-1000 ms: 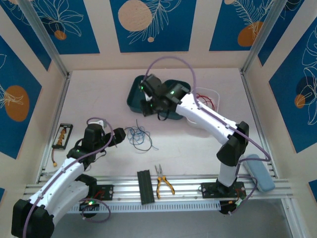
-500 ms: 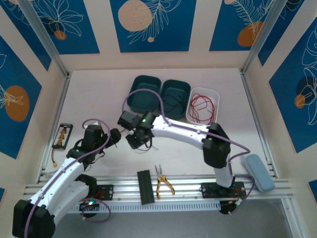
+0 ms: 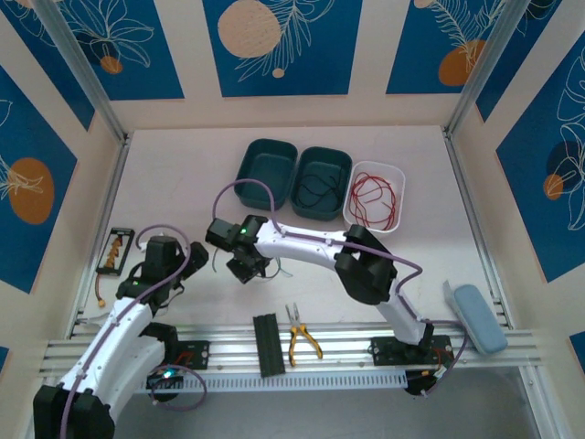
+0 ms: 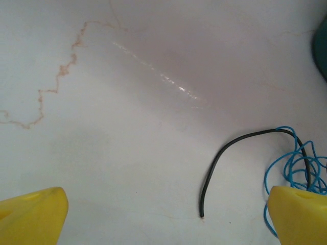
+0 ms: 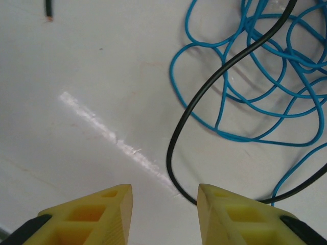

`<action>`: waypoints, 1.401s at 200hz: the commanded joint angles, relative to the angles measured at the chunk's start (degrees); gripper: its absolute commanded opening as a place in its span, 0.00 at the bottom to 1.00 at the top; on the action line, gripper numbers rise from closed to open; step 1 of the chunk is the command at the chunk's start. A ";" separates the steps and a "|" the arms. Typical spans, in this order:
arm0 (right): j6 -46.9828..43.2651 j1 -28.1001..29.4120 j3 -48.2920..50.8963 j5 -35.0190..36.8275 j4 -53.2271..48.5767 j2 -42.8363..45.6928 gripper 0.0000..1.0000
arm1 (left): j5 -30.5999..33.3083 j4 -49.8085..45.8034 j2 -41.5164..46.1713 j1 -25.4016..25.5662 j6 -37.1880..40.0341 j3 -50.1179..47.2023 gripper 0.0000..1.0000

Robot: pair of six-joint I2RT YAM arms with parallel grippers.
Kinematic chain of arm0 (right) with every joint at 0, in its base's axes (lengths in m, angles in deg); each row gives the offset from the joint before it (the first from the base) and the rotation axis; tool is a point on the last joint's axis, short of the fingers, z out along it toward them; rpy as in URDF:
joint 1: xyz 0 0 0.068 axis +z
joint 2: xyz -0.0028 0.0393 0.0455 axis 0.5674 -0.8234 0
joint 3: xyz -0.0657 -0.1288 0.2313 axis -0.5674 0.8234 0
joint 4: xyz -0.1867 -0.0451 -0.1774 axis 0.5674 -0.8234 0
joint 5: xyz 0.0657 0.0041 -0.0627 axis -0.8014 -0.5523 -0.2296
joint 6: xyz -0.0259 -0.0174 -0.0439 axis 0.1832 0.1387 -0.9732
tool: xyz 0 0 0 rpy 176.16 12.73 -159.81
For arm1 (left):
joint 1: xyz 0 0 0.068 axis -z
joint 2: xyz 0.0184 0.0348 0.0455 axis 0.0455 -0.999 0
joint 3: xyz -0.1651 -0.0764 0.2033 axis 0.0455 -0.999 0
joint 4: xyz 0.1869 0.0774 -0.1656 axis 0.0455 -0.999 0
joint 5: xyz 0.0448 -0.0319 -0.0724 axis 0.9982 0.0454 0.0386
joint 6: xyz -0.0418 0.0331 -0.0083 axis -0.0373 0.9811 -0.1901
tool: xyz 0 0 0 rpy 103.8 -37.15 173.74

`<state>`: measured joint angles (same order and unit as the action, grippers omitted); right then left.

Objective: Untangle the cables

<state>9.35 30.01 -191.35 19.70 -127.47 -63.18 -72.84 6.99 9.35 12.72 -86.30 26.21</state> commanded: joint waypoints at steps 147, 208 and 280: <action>-2.17 -2.13 -5.48 -0.20 -1.71 3.30 0.06 | -5.71 1.54 0.76 -2.42 -0.15 -2.18 1.00; -1.52 -3.79 -6.13 0.58 -2.17 12.29 0.00 | -5.77 1.61 2.66 -2.47 -0.10 -2.18 1.00; -1.39 -5.06 -7.76 1.66 -1.90 21.41 0.00 | -6.82 2.86 2.96 -2.48 -0.25 -2.97 1.00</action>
<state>7.89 25.09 -196.66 20.16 -128.71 -45.24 -78.04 8.54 12.07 11.05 -86.43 23.91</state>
